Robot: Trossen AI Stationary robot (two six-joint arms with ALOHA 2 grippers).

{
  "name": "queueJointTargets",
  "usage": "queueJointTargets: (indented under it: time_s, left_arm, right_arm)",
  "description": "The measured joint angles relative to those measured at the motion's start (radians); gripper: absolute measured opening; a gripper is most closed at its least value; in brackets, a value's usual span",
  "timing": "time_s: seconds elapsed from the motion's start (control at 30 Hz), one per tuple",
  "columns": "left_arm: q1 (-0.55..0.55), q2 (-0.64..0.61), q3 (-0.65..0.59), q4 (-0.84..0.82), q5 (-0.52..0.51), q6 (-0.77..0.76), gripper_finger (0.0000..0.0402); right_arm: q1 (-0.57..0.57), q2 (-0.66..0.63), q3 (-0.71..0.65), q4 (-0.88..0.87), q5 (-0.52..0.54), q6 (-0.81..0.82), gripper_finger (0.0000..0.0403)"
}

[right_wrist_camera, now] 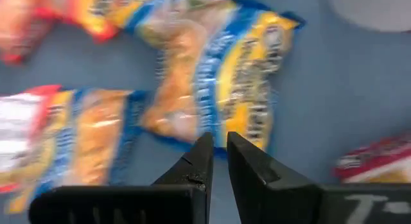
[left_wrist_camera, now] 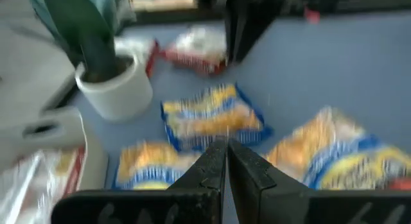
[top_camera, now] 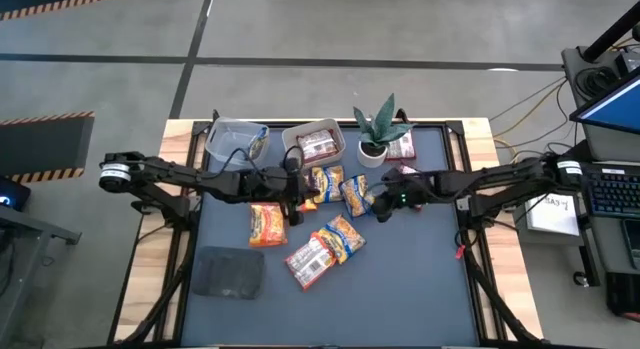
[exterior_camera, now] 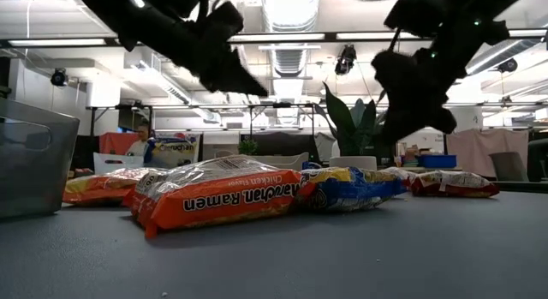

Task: Sort Maruchan noodles
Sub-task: Put the blue noodle pack into the transparent bin

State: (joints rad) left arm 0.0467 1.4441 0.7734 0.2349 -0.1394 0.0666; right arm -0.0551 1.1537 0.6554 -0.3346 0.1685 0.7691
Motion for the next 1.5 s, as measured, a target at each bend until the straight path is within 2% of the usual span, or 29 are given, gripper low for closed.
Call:
queueJointTargets:
  time_s: [0.13,0.2,0.33,0.5,0.6,0.77,0.93,1.2,1.5]
  left_arm:
    - [0.000,0.000,-0.003,0.079,0.000,-0.004,0.0000]
    - [0.000,0.006,-0.003,0.112,0.000,-0.004,0.0000]
    - [0.000,0.027,-0.004,0.127,0.000,-0.005,0.0000]
    - [0.000,0.054,-0.004,0.124,0.001,-0.032,0.0000]
    - [-0.001,0.073,-0.004,0.126,0.008,-0.034,0.0000]
    - [-0.002,0.110,-0.004,0.130,0.021,-0.053,0.0000]
    - [-0.008,0.142,-0.004,0.155,0.035,-0.054,0.0000]
    - [-0.009,0.214,-0.004,0.279,0.099,-0.079,0.0000]
    - [-0.010,0.339,-0.003,0.487,0.106,-0.117,0.0000]
  right_arm:
    - [-0.002,0.062,0.026,-0.008,0.124,-0.029,0.0033]
    - [-0.005,0.106,0.025,0.045,0.148,-0.036,0.0033]
    - [-0.004,0.212,0.025,0.181,0.147,-0.073,0.0033]
    - [-0.004,0.300,0.025,0.210,0.150,-0.057,0.0033]
    - [-0.005,0.306,0.027,0.197,0.103,-0.030,0.0033]
    - [0.025,0.265,0.026,0.141,-0.091,0.003,0.0033]
    - [0.069,0.176,0.021,0.058,-0.139,0.035,0.0033]
    - [0.083,-0.016,0.004,-0.190,-0.109,0.058,0.0033]
    - [0.081,-0.118,-0.114,-0.072,0.050,0.102,0.0033]
